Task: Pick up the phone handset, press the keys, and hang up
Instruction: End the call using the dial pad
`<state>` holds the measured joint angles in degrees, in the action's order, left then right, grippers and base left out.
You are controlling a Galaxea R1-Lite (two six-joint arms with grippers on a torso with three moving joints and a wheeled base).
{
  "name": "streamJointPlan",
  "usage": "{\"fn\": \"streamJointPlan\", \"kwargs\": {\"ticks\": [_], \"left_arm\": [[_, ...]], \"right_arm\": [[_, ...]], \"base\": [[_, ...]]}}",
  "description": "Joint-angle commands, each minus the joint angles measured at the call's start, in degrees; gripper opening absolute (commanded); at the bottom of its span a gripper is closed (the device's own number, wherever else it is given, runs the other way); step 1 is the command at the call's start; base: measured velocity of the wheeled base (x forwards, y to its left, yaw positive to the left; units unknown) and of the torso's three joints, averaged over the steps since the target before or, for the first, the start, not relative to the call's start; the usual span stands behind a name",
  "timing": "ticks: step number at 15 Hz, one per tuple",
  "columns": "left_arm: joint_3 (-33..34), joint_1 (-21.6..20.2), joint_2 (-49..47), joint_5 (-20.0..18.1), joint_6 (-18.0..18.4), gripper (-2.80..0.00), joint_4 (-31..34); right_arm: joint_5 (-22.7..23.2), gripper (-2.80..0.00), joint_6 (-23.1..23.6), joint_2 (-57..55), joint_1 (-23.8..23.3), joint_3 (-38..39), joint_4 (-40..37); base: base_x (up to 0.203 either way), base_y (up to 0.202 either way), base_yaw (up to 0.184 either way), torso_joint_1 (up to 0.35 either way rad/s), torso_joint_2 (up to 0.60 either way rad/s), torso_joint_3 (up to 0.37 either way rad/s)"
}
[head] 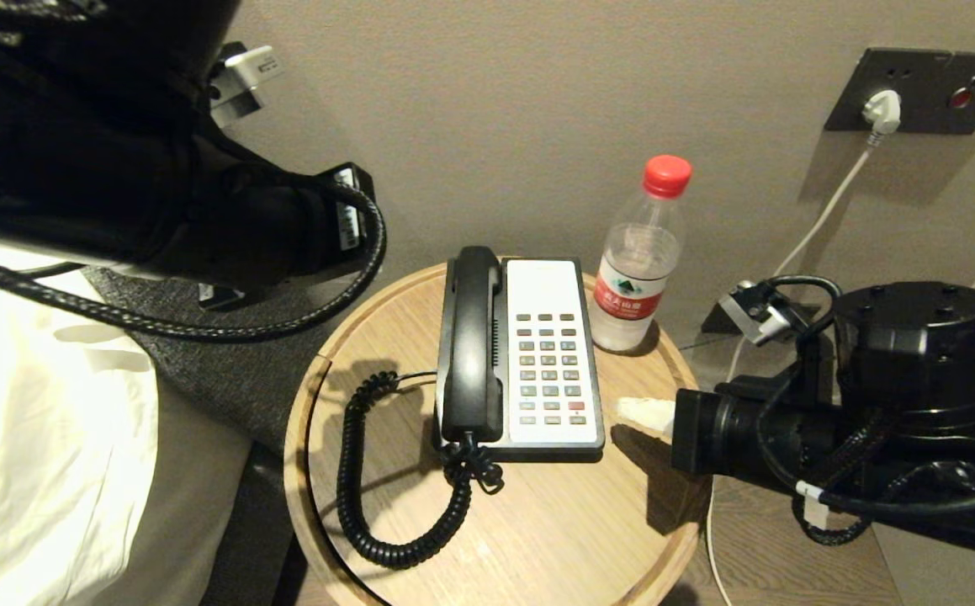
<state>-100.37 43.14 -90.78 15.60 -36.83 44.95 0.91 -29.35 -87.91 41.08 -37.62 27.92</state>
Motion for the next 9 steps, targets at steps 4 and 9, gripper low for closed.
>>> {"fn": "streamJointPlan", "kwargs": {"ticks": [4,9], "left_arm": [[1.93,-2.10,3.42,-0.40,-0.35,-2.80,0.14],[2.19,-2.36,3.77,-0.57,-0.35,-2.80,0.14]], "right_arm": [[-0.04,-2.80,-0.35,-4.28,2.60,-4.30,0.03],[-0.12,-2.80,-0.44,-4.72,2.60,-4.30,0.03]], "base": [[0.000,0.000,0.000,0.000,0.00,0.000],[0.000,0.000,0.000,0.000,0.00,0.000]]}}
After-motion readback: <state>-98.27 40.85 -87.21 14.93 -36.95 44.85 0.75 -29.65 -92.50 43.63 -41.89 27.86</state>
